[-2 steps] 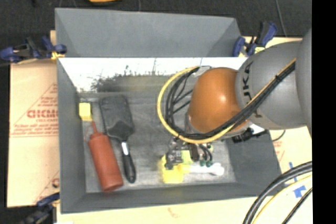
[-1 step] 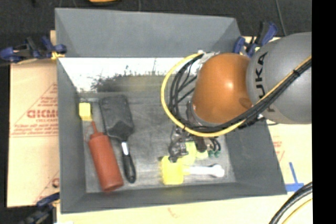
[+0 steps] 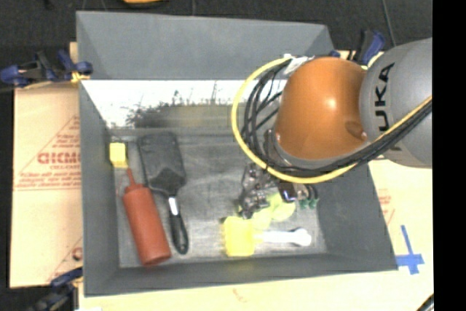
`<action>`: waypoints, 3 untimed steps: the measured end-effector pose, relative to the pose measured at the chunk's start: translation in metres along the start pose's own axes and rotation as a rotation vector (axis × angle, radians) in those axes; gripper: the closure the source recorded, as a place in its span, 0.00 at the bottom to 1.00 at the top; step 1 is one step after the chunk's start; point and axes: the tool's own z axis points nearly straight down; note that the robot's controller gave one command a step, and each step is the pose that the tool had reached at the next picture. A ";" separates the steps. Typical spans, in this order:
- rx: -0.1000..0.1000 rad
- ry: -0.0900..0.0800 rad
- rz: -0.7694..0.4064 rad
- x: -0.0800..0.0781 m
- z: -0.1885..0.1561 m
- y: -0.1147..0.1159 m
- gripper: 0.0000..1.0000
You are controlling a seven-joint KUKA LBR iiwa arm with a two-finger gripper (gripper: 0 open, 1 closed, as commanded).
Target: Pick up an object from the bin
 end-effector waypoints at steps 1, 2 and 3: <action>-0.001 -0.004 0.303 -0.007 -0.020 -0.011 1.00; 0.000 -0.002 0.469 -0.003 -0.005 -0.028 1.00; 0.001 -0.003 0.189 0.008 0.029 -0.037 1.00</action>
Offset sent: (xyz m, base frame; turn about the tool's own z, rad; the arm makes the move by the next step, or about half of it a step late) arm -0.0002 -0.0923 -0.0553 -0.3982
